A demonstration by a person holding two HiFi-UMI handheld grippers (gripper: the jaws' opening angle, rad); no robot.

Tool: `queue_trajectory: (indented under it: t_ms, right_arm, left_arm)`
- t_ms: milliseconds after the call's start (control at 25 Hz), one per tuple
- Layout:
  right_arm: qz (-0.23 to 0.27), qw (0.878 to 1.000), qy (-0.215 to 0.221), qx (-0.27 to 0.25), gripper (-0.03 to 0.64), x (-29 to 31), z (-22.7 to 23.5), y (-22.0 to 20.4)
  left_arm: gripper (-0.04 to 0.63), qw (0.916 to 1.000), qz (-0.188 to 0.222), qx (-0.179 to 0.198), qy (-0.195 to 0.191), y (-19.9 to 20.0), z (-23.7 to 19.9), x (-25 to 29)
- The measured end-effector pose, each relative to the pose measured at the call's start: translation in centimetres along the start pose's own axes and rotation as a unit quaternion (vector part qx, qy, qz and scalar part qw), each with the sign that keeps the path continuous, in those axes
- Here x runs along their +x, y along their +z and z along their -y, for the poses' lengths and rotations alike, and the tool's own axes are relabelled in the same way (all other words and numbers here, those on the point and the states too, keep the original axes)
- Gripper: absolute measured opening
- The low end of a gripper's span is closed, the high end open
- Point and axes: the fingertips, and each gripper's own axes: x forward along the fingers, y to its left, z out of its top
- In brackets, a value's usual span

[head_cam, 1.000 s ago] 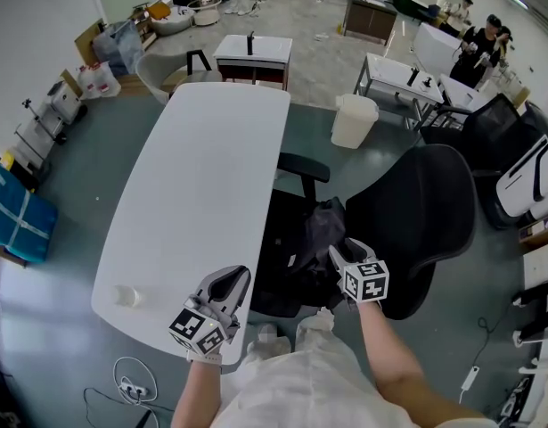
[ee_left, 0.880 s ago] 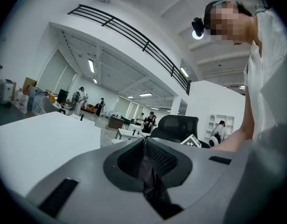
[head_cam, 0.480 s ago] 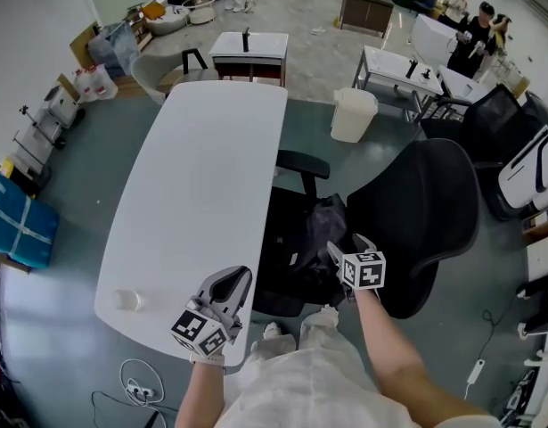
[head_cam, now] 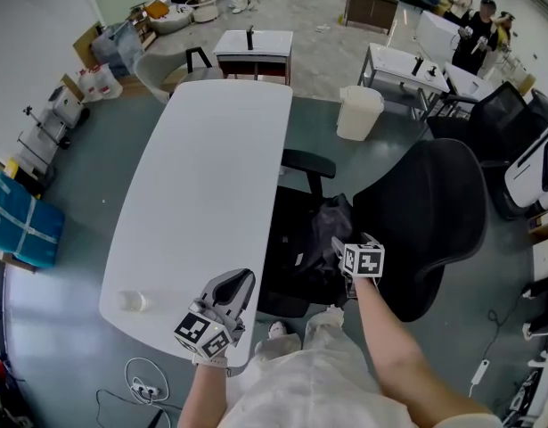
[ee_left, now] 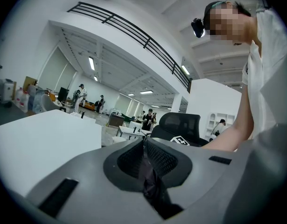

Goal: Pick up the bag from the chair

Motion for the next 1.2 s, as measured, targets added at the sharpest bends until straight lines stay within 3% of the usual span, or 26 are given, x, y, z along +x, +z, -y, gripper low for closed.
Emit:
queue_trajectory:
  t_ms: [360, 760, 1040, 1200]
  right_arm:
    - [-0.035, 0.999, -0.02, 0.034, 0.359, 1.7, 0.9, -0.6]
    - [-0.058, 0.997, -0.011, 0.049, 0.36, 3.5, 0.1, -0.7]
    - [-0.097, 0.994, -0.043, 0.035, 0.36, 4.7, 1.3, -1.4]
    - [-0.118, 0.99, -0.045, 0.06, 0.364, 5.2, 1.8, -2.4]
  left_arm:
    - [0.04, 1.0, -0.004, -0.001, 0.005, 0.1, -0.4, 0.2]
    - [0.04, 0.9999, -0.008, -0.003, 0.007, -0.2, -1.2, 1.1]
    - [0.041, 0.9999, -0.014, 0.002, 0.0, -0.2, -1.1, 2.4]
    - [0.04, 0.9999, -0.016, 0.0, -0.002, -0.2, -1.1, 2.7]
